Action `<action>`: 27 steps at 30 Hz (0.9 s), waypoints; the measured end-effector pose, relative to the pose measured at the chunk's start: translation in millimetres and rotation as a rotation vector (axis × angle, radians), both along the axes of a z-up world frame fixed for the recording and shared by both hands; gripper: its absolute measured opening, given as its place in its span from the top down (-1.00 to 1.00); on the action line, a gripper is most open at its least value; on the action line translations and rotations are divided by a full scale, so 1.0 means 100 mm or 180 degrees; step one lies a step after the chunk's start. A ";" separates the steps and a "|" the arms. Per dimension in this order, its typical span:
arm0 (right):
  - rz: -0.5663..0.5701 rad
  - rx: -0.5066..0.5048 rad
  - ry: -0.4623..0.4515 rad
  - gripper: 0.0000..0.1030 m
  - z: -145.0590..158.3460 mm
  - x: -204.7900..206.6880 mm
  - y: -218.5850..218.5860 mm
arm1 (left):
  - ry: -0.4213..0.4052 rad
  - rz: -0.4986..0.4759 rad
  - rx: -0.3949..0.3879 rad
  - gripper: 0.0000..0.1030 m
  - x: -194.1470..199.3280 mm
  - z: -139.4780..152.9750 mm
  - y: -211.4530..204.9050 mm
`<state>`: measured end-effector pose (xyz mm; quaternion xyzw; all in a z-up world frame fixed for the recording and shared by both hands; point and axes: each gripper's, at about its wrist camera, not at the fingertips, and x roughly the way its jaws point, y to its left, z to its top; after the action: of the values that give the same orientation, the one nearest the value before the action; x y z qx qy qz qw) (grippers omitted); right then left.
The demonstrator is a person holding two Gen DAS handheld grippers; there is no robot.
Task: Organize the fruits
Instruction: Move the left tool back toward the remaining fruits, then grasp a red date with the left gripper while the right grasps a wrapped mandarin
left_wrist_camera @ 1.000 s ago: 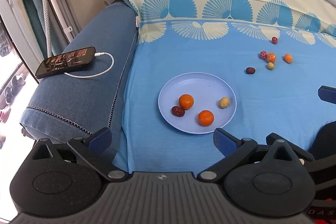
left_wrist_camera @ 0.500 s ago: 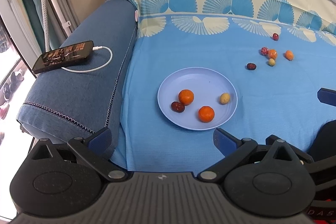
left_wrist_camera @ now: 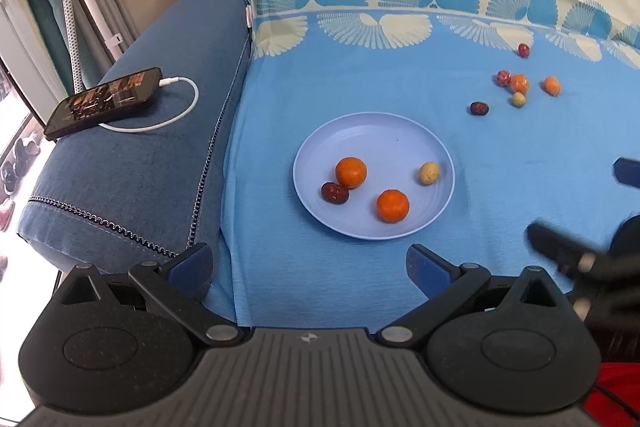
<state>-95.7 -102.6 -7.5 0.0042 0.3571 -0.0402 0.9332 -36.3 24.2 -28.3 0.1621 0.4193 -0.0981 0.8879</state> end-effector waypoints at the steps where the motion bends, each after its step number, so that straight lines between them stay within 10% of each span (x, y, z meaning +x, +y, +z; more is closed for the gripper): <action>1: -0.0101 0.0026 -0.0002 -0.99 -0.02 0.03 -0.07 | 0.0010 0.0017 0.0007 -0.99 0.03 0.00 -0.01; 16: -0.1209 0.0260 0.0086 -0.99 -0.39 0.44 -1.48 | 0.0295 -0.0657 0.0010 -0.99 0.91 -0.09 -1.24; 27: -0.1307 0.0487 0.0358 -0.99 -1.01 1.54 -2.51 | 0.0595 -0.1414 0.0346 -0.99 1.94 -1.10 -2.65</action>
<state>58.1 -353.9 -108.5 0.1454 0.4023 -0.2023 0.8810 158.0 -241.1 -137.8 0.2881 0.4583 -0.2827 0.7918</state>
